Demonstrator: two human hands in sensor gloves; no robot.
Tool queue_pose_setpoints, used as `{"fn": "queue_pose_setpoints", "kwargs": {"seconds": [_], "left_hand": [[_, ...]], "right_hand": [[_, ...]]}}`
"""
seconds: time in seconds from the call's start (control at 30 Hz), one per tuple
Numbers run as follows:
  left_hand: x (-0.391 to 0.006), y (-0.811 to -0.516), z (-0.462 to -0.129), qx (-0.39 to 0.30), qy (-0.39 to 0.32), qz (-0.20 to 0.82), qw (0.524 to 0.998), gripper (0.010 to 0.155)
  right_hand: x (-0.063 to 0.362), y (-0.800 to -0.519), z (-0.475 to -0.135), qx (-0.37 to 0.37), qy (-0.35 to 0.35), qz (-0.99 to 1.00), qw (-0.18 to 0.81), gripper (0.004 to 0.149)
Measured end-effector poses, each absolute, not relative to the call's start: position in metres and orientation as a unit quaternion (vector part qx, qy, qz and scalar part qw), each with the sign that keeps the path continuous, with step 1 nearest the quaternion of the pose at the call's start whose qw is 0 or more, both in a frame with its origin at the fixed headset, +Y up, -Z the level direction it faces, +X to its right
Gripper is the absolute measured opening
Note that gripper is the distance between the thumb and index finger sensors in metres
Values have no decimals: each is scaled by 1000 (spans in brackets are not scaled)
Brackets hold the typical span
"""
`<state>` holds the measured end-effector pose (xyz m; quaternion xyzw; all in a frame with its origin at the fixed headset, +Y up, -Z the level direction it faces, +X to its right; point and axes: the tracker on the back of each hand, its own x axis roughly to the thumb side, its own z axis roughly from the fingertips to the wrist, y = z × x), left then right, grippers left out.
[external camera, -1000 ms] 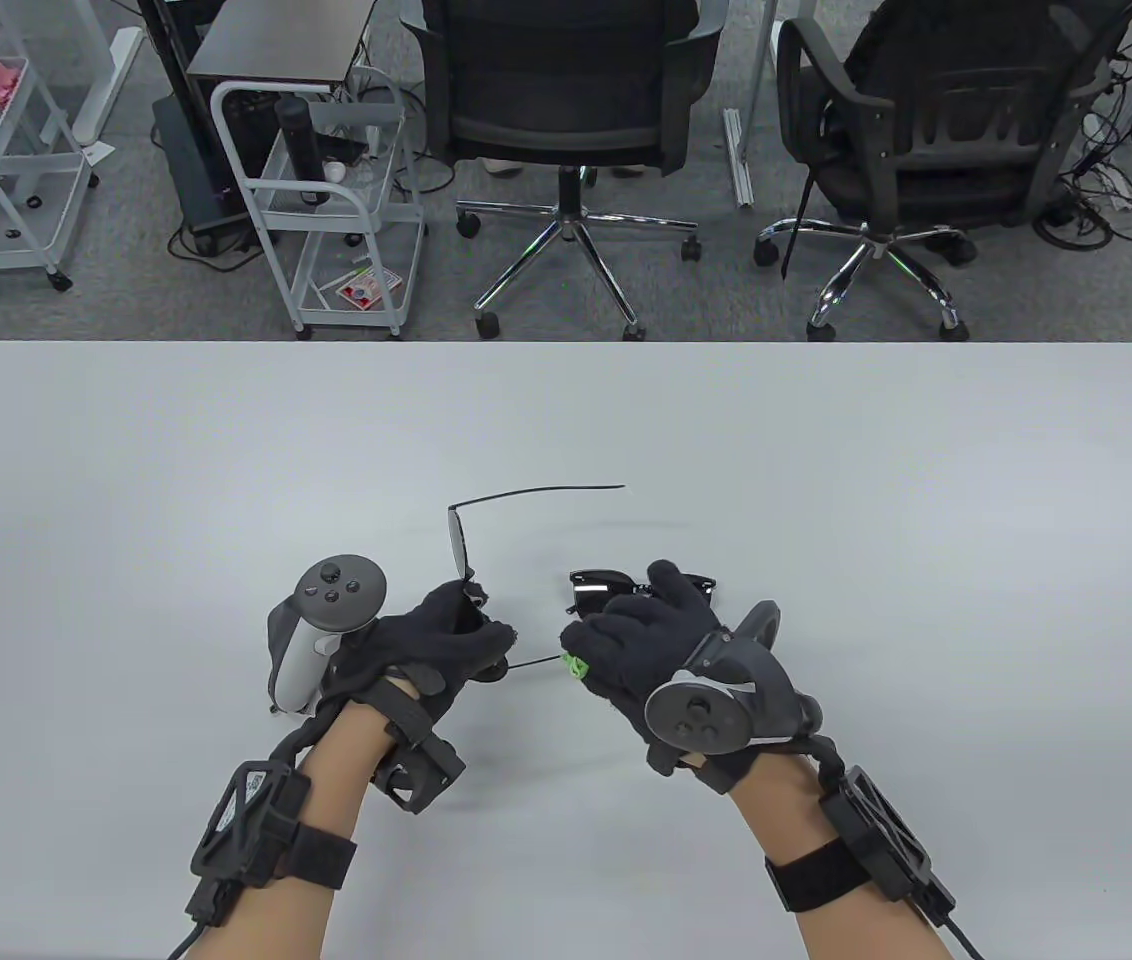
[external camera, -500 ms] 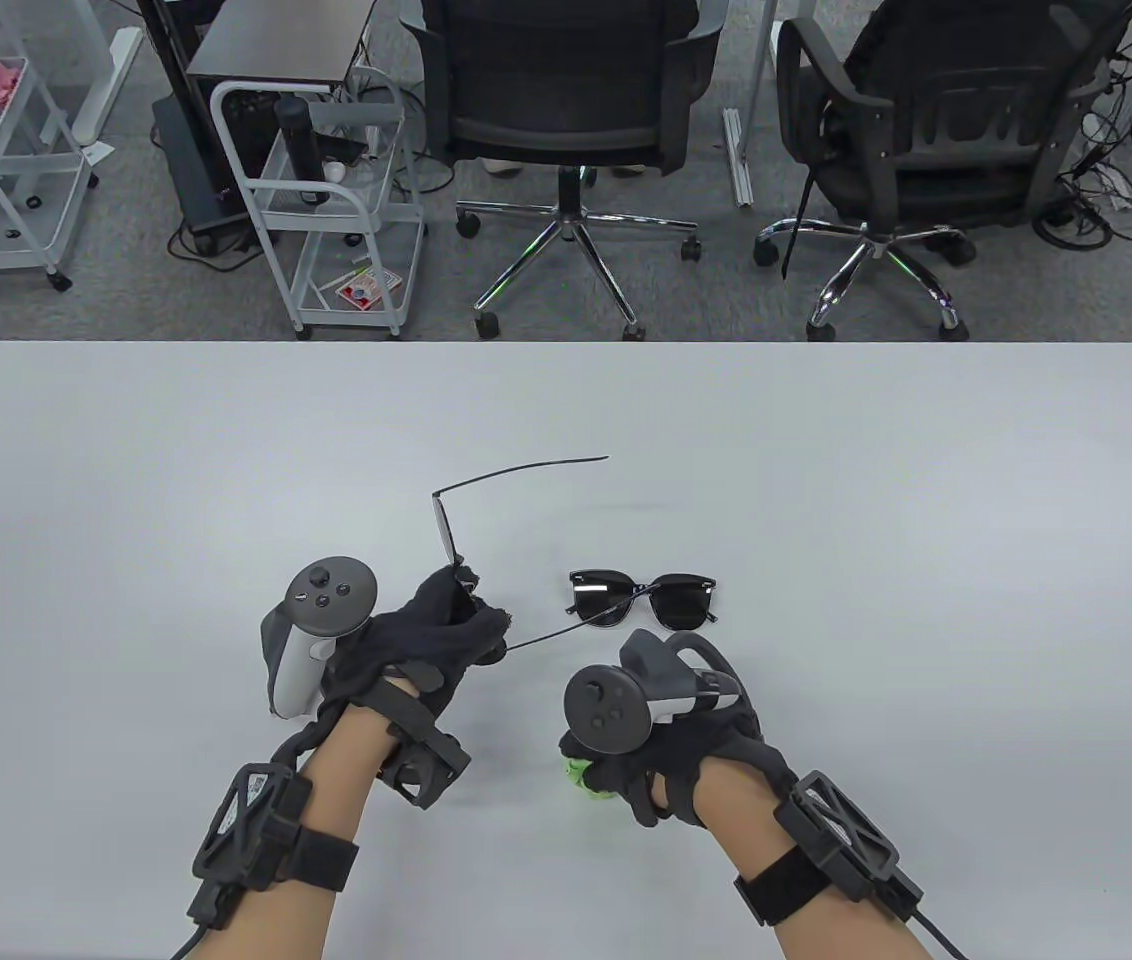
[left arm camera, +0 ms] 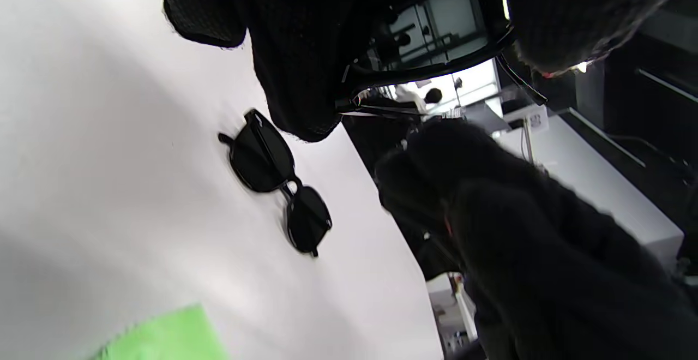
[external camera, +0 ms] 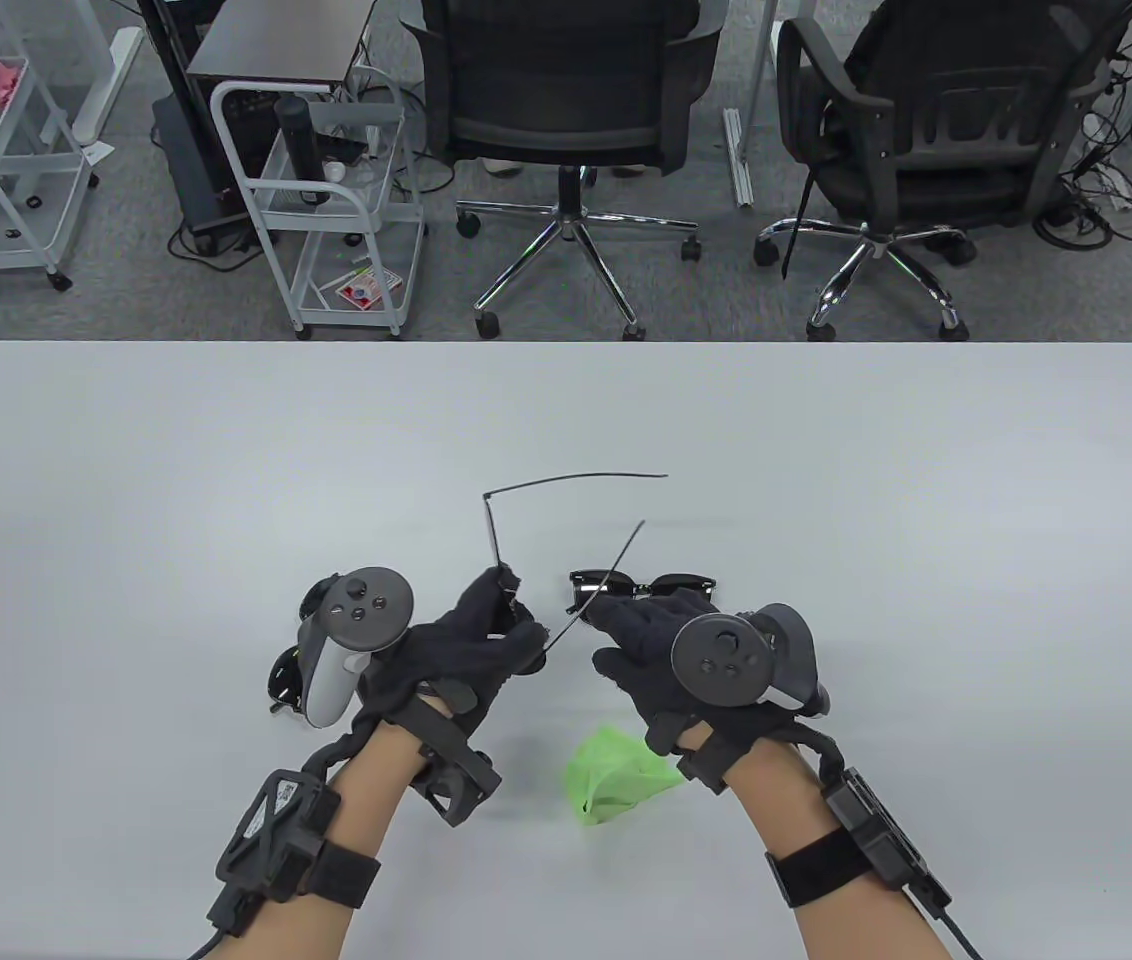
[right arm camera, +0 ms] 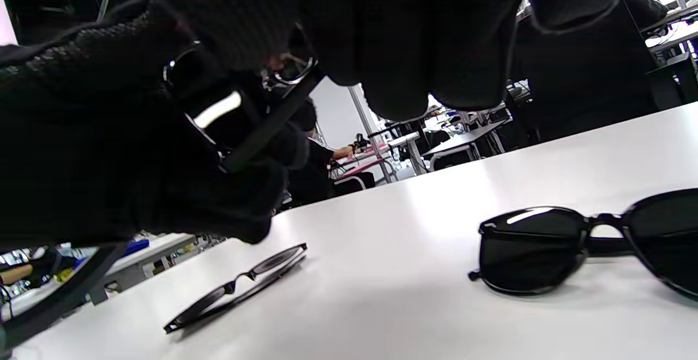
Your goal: Dust sunglasses
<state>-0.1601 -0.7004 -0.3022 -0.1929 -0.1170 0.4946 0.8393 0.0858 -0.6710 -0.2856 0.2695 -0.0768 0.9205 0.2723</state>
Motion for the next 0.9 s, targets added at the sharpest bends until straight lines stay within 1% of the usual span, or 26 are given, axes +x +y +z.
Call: {"fn": "queue_pose_setpoints", "kwargs": {"seconds": [0.13, 0.23, 0.3, 0.37, 0.43, 0.5, 0.57, 0.6, 0.67, 0.7, 0.8, 0.9], "left_hand": [[-142, -699, -295, -204, -152, 469, 846, 95], [-143, -701, -295, -203, -148, 465, 849, 95], [-148, -702, -296, -198, -139, 462, 853, 95], [-151, -702, -298, -188, -130, 449, 864, 94], [-155, -700, -300, -155, -121, 392, 898, 94], [-155, -698, -300, -125, -124, 329, 928, 94], [-153, -698, -300, -103, -134, 269, 948, 93], [-150, -699, -299, -98, -143, 248, 953, 92], [-145, -700, -298, -103, -158, 236, 953, 91], [-141, -701, -296, -111, -169, 234, 951, 91], [-134, -701, -293, -115, -184, 234, 948, 90], [-132, -703, -292, -119, -189, 234, 946, 90]], "right_hand": [[77, -669, -281, 291, -78, 916, 266, 54], [79, -664, -280, 289, -98, 919, 250, 54], [86, -661, -280, 277, -115, 916, 265, 55], [94, -658, -280, 266, -152, 908, 287, 55], [108, -652, -280, 246, -208, 899, 296, 56], [115, -651, -281, 231, -222, 903, 284, 62], [121, -657, -286, 214, -205, 916, 271, 74], [122, -664, -290, 201, -177, 926, 266, 81], [122, -677, -297, 189, -134, 936, 266, 88], [122, -684, -300, 182, -100, 937, 280, 90], [119, -693, -302, 178, -59, 921, 342, 87], [112, -694, -301, 196, -29, 900, 389, 81]]}}
